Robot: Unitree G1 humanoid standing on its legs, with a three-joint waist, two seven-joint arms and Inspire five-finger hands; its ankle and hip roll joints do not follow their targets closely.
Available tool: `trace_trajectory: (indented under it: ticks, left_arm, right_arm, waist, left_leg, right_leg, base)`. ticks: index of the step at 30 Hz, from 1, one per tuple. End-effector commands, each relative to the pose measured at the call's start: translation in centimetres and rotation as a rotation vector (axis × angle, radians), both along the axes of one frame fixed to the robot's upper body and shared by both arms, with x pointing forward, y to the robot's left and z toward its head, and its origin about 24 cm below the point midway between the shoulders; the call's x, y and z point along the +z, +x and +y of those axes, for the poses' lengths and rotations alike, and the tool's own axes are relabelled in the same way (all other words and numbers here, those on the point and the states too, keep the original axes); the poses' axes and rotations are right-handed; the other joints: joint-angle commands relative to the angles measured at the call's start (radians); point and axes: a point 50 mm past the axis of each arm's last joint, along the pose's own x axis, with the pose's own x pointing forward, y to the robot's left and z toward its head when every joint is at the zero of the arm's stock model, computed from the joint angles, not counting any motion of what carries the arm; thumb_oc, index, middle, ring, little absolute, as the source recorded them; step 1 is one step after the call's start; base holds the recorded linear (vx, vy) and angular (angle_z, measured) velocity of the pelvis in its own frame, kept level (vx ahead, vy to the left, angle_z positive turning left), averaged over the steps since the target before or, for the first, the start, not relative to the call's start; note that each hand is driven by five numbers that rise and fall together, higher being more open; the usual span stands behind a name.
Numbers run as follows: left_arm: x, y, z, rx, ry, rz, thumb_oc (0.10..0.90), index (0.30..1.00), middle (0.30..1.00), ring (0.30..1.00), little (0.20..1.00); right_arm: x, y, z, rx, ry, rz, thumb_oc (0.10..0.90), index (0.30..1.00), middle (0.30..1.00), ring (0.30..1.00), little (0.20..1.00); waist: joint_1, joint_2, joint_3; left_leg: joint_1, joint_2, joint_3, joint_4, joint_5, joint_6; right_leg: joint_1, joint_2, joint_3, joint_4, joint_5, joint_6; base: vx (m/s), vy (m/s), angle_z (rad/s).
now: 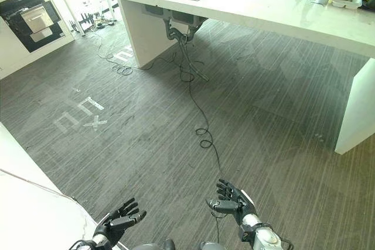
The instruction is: Place the dishes in the dishwasher.
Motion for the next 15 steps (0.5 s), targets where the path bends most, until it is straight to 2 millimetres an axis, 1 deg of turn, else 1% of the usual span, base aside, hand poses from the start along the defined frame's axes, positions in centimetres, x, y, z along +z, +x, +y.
trace_trajectory:
  ticks: [1,6,7,8,9,10,11,12,13,14,15]
  left_arm:
    - [1.9,2.4,0.9,-0.005,0.052,-0.155,0.8,0.9,0.9,0.9,0.9]
    - [2.4,2.7,1.5,0.057,0.083,-0.195,0.8,0.9,0.9,0.9,0.9]
    - [2.6,2.8,1.8,0.081,0.087,-0.217,0.8,0.9,0.9,0.9,0.9]
    - [2.9,3.0,1.9,0.09,0.091,-0.237,0.8,0.9,0.9,0.9,0.9]
    - [3.2,3.4,1.9,0.096,0.085,-0.262,0.8,0.9,0.9,0.9,0.9]
    - [3.3,3.6,1.9,0.097,0.082,-0.275,0.8,0.9,0.9,0.9,0.9]
    - [3.7,4.0,1.8,0.091,0.083,-0.297,0.8,0.9,0.9,0.9,0.9]
    - [4.0,4.4,1.7,0.082,0.082,-0.316,0.8,0.9,0.9,0.9,0.9]
    - [4.2,4.6,1.7,0.077,0.081,-0.328,0.8,0.9,0.9,0.9,0.9]
    - [4.5,5.0,1.6,0.065,0.074,-0.351,0.8,0.9,0.9,0.9,0.9]
    - [4.6,5.1,1.5,0.061,0.071,-0.36,0.8,0.9,0.9,0.9,0.9]
  right_arm:
    - [2.5,2.5,0.5,0.015,0.03,-0.18,0.8,0.9,0.9,0.9,0.9]
    - [2.5,2.5,0.6,0.018,0.032,-0.174,0.8,0.9,0.9,0.9,0.9]
    - [2.5,2.5,0.6,0.024,0.026,-0.174,0.8,0.9,0.9,0.9,0.9]
    - [2.6,2.6,0.5,0.032,0.014,-0.18,0.8,0.9,0.9,0.9,0.9]
    - [2.9,2.7,0.3,0.034,0.002,-0.195,0.8,0.9,0.9,0.9,0.9]
    - [3.0,2.8,0.2,0.029,-0.002,-0.201,0.8,0.9,0.9,0.9,0.9]
    - [3.3,2.9,0.0,0.02,-0.008,-0.211,0.8,0.9,0.9,0.9,0.9]
    - [3.6,3.0,-0.3,0.01,-0.013,-0.222,0.8,0.9,0.9,0.9,0.9]
    - [3.7,3.0,-0.4,0.004,-0.014,-0.229,0.8,0.9,0.9,0.9,0.9]
    - [3.8,3.0,-0.8,-0.009,-0.017,-0.243,0.8,0.9,0.9,0.9,0.9]
    - [3.9,3.0,-0.9,-0.011,-0.02,-0.247,0.8,0.9,0.9,0.9,0.9]
  waist:
    - [0.025,-0.019,-0.019]
    - [0.02,-0.021,-0.014]
    - [0.018,-0.025,-0.008]
    - [0.015,-0.032,-0.002]
    - [0.013,-0.049,0.004]
    - [0.014,-0.057,0.015]
    - [0.019,-0.074,0.032]
    - [0.025,-0.083,0.05]
    - [0.027,-0.087,0.056]
    - [0.03,-0.084,0.073]
    - [0.032,-0.079,0.078]
  left_leg:
    - [-0.029,0.022,-0.048,0.078,-0.157,-0.047]
    - [-0.03,0.017,-0.066,0.078,-0.149,-0.046]
    - [-0.011,0.014,-0.067,0.078,-0.152,-0.042]
    - [0.006,0.01,-0.059,0.078,-0.151,-0.04]
    - [0.021,-0.003,-0.037,0.078,-0.138,-0.032]
    - [0.034,-0.012,-0.028,0.078,-0.134,-0.03]
    - [0.035,-0.029,-0.025,0.078,-0.076,-0.034]
    - [0.001,-0.039,-0.025,0.117,-0.028,-0.043]
    - [-0.038,-0.041,-0.02,0.147,-0.006,-0.048]
    - [-0.086,-0.035,-0.01,0.159,0.015,-0.055]
    - [-0.096,-0.031,-0.006,0.133,0.024,-0.056]
  right_leg:
    - [0.034,-0.045,-0.017,-0.043,-0.059,0.104]
    - [0.037,-0.027,0.002,-0.043,-0.063,0.09]
    - [0.046,-0.021,0.011,-0.043,-0.069,0.084]
    - [0.049,-0.02,0.018,-0.043,-0.07,0.079]
    - [0.045,-0.03,0.026,-0.043,-0.063,0.071]
    - [0.054,-0.035,0.032,-0.043,-0.063,0.067]
    - [0.061,-0.041,0.046,-0.043,-0.058,0.058]
    - [0.067,-0.038,0.056,-0.043,-0.055,0.051]
    - [0.065,-0.036,0.063,-0.043,-0.052,0.047]
    - [0.074,-0.026,0.072,-0.043,-0.054,0.045]
    - [0.08,-0.023,0.072,-0.043,-0.057,0.047]
  base:
    - [0.02,-0.059,0.05]
    - [0.05,-0.071,0.1]
    - [0.06,-0.058,0.05]
    - [0.11,-0.062,0.05]
    - [0.09,-0.031,0.02]
    - [0.11,-0.031,0.04]
    - [0.09,-0.033,0.05]
    - [0.06,-0.024,0.12]
    - [0.08,0.054,0.21]
    - [0.12,0.115,0.42]
    - [0.43,0.376,0.46]
